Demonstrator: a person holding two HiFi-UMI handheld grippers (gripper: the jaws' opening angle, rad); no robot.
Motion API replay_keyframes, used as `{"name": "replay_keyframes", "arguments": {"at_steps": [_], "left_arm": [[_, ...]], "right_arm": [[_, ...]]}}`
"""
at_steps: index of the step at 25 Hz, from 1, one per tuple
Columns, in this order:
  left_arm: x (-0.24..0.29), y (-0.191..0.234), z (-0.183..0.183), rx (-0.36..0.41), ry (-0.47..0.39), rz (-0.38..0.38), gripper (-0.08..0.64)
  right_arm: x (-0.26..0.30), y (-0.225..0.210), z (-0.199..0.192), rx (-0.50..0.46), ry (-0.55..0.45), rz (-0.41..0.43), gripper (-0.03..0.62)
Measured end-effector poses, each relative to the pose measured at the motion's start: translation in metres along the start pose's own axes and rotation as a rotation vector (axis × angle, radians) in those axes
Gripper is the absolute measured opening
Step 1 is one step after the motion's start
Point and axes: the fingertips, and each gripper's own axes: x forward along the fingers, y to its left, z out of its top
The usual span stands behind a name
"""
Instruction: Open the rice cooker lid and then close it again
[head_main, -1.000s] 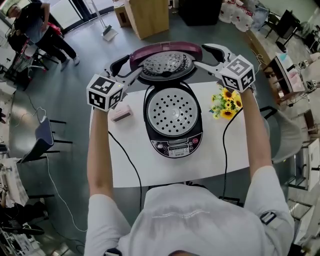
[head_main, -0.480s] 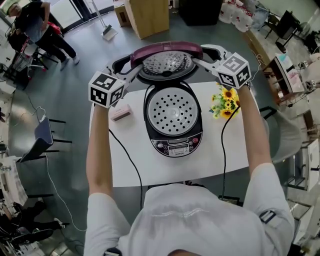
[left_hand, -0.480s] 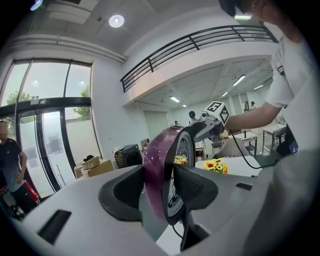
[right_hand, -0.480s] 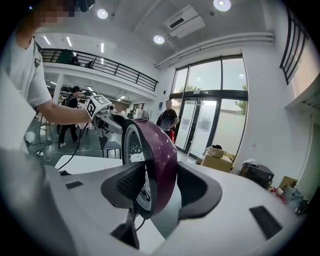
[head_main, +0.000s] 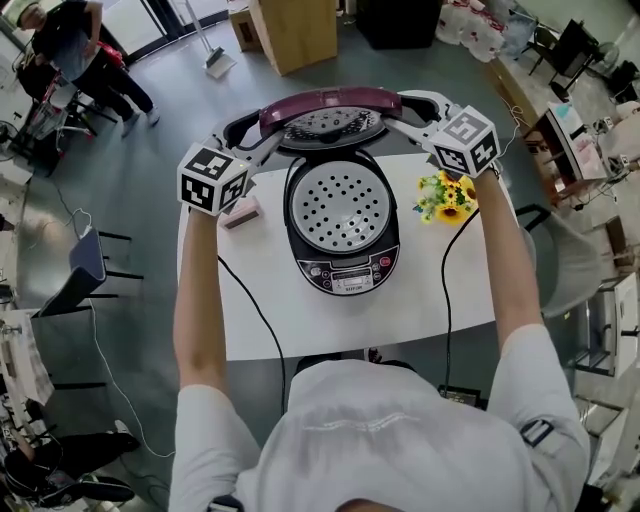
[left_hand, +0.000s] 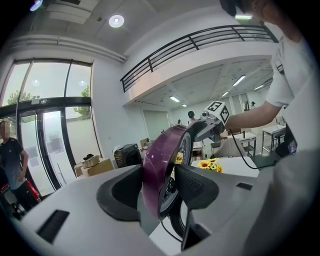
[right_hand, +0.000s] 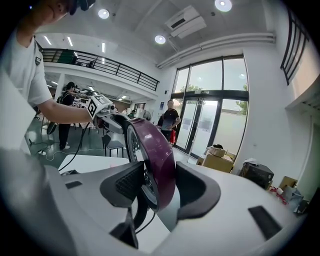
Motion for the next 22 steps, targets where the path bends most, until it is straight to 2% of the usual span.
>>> {"name": "replay_keyframes", "arguments": {"at_steps": [10, 18, 22], "left_arm": [[-0.031, -0.060, -0.015, 0.004, 0.036, -0.038, 0.276], [-0.047, -0.105, -0.044, 0.026, 0.096, -0.065, 0.325], [-0.053, -0.123, -0.053, -0.007, 0.096, -0.095, 0.353]], "right_arm": [[-0.033, 0.058, -0.018, -0.046, 0.036, 0.061, 0.253], [-0.050, 0.105, -0.047, -0.075, 0.079, 0.127, 0.305], [-0.056, 0.122, -0.058, -0.072, 0.097, 0.158, 0.314]]}}
